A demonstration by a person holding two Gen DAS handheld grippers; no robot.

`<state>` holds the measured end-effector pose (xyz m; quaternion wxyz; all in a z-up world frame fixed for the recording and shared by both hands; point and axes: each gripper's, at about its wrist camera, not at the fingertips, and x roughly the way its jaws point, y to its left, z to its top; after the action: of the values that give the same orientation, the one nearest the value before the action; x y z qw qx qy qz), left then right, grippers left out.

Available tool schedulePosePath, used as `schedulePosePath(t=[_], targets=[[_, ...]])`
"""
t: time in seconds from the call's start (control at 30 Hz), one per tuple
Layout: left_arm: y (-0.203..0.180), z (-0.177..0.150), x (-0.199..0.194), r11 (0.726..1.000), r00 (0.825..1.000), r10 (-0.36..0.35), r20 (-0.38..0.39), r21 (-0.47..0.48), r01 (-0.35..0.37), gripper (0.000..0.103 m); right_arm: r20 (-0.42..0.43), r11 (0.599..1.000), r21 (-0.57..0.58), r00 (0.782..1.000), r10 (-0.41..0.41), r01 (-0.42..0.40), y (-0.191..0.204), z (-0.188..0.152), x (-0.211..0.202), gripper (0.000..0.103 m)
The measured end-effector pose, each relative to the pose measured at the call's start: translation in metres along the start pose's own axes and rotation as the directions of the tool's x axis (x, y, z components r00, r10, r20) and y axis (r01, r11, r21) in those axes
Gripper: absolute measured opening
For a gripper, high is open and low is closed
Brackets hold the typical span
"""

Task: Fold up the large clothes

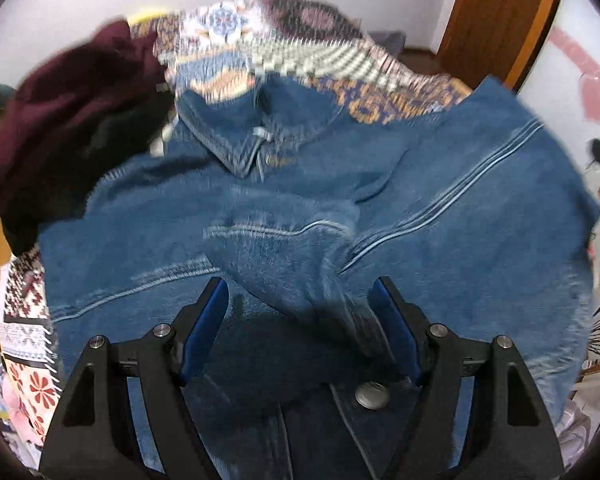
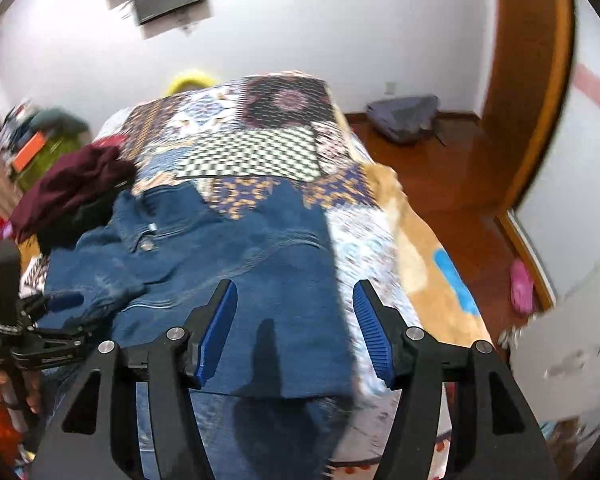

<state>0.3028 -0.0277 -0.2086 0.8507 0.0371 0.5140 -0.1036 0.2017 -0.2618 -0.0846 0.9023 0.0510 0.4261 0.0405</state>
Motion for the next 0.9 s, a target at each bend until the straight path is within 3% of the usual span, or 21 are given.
schedulePosePath(t=[0.17,0.27,0.33,0.47,0.53,0.73,0.77,0.8,0.83,0.9], targets=[[0.029,-0.014,0.006,0.996,1.000,0.006,-0.030,-0.089,-0.008,0.074,-0.031,0.999,0.042,0.999,-0.018,0.019,-0.018,-0.010,0.009,0.056],[0.055,-0.026,-0.003,0.982,1.000,0.018,-0.014,-0.188,-0.021,0.066,-0.041,0.999,0.048,0.999,-0.020,0.022,-0.023,-0.015,0.013,0.056],[0.072,-0.036,-0.009,0.965,1.000,0.011,-0.009,-0.261,-0.013,0.065,-0.049,0.998,0.057,0.999,-0.011,0.014,-0.025,-0.019,0.016,0.056],[0.097,-0.051,-0.020,0.917,0.997,-0.066,0.028,-0.392,0.071,0.062,-0.078,0.998,0.058,0.997,0.012,-0.008,-0.023,-0.026,0.023,0.056],[0.098,-0.054,-0.022,0.916,0.998,-0.055,0.025,-0.397,0.060,0.062,-0.088,0.999,0.047,0.996,0.009,-0.004,-0.021,-0.029,0.026,0.056],[0.083,-0.038,-0.012,0.947,1.000,-0.004,-0.008,-0.320,0.001,0.062,-0.098,0.996,0.082,0.995,0.027,-0.019,-0.025,-0.032,0.028,0.056],[0.087,-0.036,-0.010,0.944,1.000,-0.013,-0.001,-0.330,0.012,0.058,-0.101,0.996,0.087,0.994,0.031,-0.023,-0.026,-0.031,0.027,0.056],[0.091,-0.034,-0.011,0.940,1.000,-0.018,0.009,-0.341,0.020,0.041,-0.101,0.996,0.087,0.994,0.032,-0.023,-0.026,-0.031,0.026,0.056],[0.093,-0.031,-0.010,0.938,1.000,-0.024,0.013,-0.344,0.027,0.033,-0.099,0.996,0.083,0.995,0.028,-0.020,-0.025,-0.029,0.024,0.056],[0.097,-0.024,-0.016,0.935,0.998,-0.049,0.046,-0.349,0.062,0.024,-0.088,0.997,0.069,0.996,0.021,-0.015,-0.023,-0.024,0.020,0.056]])
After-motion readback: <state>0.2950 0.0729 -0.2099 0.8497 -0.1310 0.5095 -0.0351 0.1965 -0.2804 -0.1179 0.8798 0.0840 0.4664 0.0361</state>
